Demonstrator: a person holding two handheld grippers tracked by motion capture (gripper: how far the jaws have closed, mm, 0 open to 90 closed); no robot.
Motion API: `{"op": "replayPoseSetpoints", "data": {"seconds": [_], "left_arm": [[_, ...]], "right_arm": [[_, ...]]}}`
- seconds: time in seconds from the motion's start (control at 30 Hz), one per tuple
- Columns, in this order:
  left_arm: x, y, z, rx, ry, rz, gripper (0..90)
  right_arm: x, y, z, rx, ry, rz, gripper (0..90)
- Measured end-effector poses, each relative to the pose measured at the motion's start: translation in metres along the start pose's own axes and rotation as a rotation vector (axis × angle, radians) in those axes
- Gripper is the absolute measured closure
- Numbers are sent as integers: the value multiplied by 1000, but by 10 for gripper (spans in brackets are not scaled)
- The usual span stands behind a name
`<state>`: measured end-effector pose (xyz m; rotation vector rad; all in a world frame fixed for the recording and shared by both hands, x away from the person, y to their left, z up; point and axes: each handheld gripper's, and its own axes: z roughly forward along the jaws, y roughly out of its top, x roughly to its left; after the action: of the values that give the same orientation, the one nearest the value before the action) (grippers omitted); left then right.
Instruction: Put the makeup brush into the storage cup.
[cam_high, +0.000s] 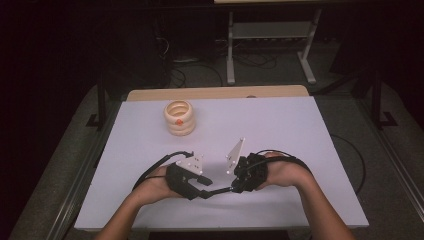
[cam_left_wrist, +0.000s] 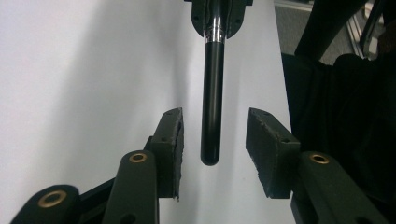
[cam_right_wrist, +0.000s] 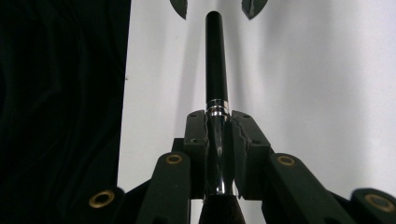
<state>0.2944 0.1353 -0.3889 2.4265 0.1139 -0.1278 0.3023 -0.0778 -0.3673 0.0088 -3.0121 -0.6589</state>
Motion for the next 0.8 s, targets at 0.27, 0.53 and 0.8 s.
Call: {"op": "replayPoseSetpoints", "data": {"seconds": [0.27,0.53,0.8], "left_arm": [[2,11,6,101,-31,27,617],[3,17,13,157,-20,53,652],[2,24,18,150,-20,67,698]], "right_arm": [[2,5,3,14,3,4,764],[1,7,5,-4,8,-7,764],[1,9,2,-32,3,-12,764]]}}
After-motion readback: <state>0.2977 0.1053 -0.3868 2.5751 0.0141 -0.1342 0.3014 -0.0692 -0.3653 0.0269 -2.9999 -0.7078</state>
